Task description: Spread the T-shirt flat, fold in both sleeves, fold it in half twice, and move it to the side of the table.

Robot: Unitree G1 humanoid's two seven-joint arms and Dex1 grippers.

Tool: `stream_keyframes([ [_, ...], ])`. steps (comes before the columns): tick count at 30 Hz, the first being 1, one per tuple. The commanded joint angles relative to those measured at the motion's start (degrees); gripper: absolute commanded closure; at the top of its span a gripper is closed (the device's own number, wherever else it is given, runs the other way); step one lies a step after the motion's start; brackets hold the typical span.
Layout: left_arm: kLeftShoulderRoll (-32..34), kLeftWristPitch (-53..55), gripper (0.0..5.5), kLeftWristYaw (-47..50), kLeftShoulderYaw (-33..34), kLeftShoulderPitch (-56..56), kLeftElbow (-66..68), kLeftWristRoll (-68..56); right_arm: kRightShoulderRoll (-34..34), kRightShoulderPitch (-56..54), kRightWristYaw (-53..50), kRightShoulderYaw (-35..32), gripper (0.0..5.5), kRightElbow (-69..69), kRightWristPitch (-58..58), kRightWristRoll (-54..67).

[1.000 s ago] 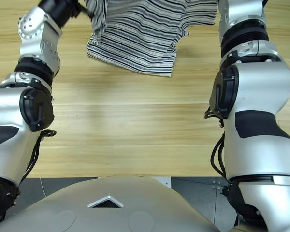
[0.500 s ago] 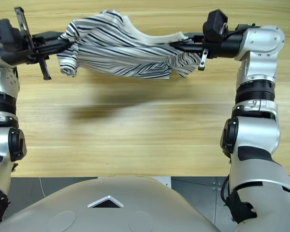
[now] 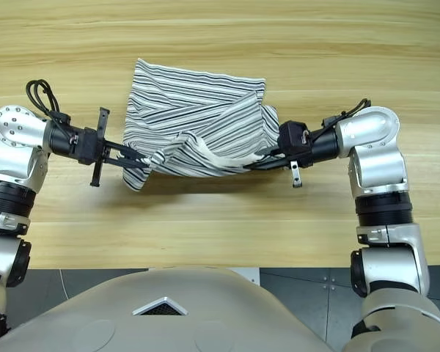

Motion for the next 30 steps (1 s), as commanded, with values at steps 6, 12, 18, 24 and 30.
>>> stream_keyframes([
  [6, 1.9, 4.7, 5.4, 0.2, -2.0, 6.7, -9.6, 3.8, -2.4, 4.4, -5.9, 3.8, 5.36, -2.8, 0.5, -3.9],
  [12, 3.5, 7.8, 5.4, 0.0, -2.1, 8.2, -13.5, 4.4, -4.4, 8.1, -5.6, 7.3, 5.36, -4.2, 0.9, -5.9],
  [18, 4.0, 9.7, 4.36, -0.1, -2.3, 8.2, -13.8, 4.5, -6.1, 9.4, -4.5, 8.8, 4.57, -7.2, 3.0, -4.4],
  [24, 5.2, 9.0, 3.29, -0.6, -2.5, 8.2, -13.7, 2.8, -8.4, 8.7, -1.6, 9.2, 3.32, -9.6, 6.1, -2.3],
  [30, 8.5, 11.1, 2.45, -0.7, -3.7, 7.4, -16.9, -6.4, -11.6, 7.5, 0.9, 9.8, 2.31, -10.3, 8.2, 0.5],
])
